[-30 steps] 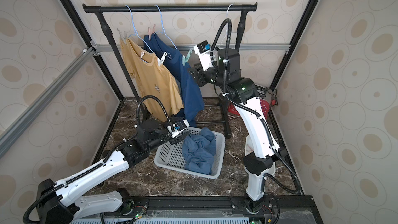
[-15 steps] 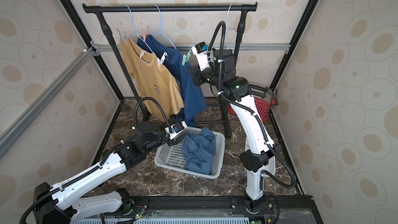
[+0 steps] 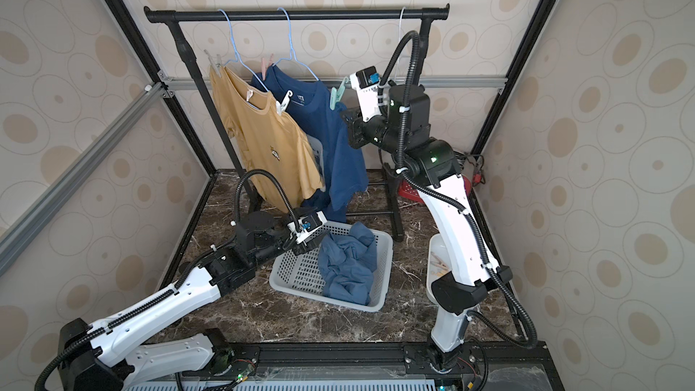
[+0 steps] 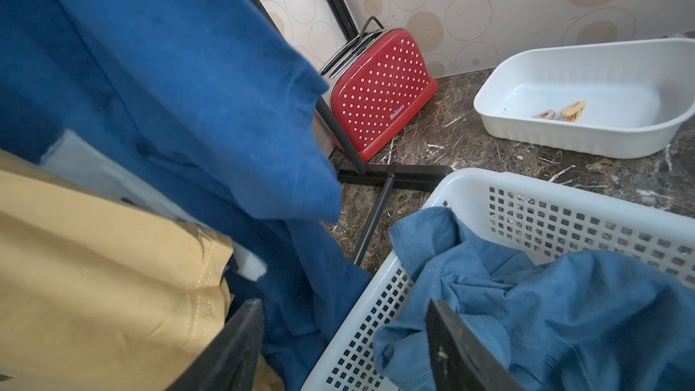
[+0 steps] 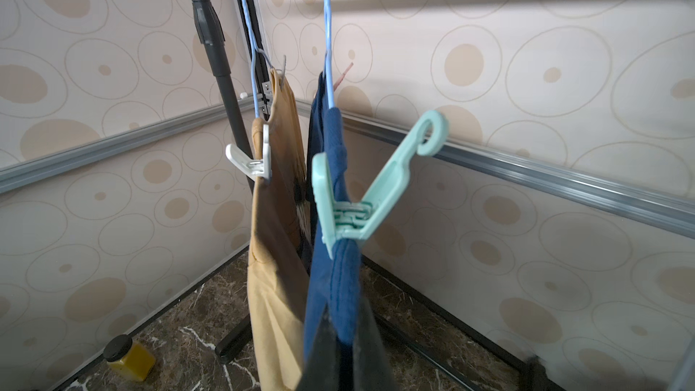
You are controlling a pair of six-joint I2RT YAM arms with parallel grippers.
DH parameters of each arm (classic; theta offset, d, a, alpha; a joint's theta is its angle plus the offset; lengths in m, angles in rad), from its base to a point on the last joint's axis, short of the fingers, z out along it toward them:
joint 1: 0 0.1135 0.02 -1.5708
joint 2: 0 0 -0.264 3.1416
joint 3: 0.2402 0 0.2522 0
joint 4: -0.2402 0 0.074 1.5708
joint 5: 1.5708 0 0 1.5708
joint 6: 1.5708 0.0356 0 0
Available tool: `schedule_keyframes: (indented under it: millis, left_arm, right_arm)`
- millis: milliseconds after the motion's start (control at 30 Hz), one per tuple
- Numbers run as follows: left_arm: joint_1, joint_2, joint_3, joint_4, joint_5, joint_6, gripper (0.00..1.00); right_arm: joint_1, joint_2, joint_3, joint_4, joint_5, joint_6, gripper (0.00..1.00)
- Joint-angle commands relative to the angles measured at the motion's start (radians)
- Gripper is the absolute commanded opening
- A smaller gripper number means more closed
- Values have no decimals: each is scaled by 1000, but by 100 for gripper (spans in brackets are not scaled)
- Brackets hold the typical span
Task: Remove the clothespins securing t-shirts to the hanger
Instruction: Pick up the hanger from the clothes rail.
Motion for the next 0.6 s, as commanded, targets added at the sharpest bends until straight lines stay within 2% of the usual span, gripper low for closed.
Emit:
schedule_keyframes:
  millis: [0, 233, 567]
  left_arm:
    - [-4, 0, 18, 5, -3, -9, 70]
    - [-4, -1, 18, 5, -10, -12, 70]
    - [-3, -15, 16, -1, -22, -24, 70]
  right_arm:
    - [5, -70, 0, 82, 18, -26, 0]
    - [5, -158, -61, 106, 30, -63, 0]
    - [5, -204, -44, 78, 39, -109, 0]
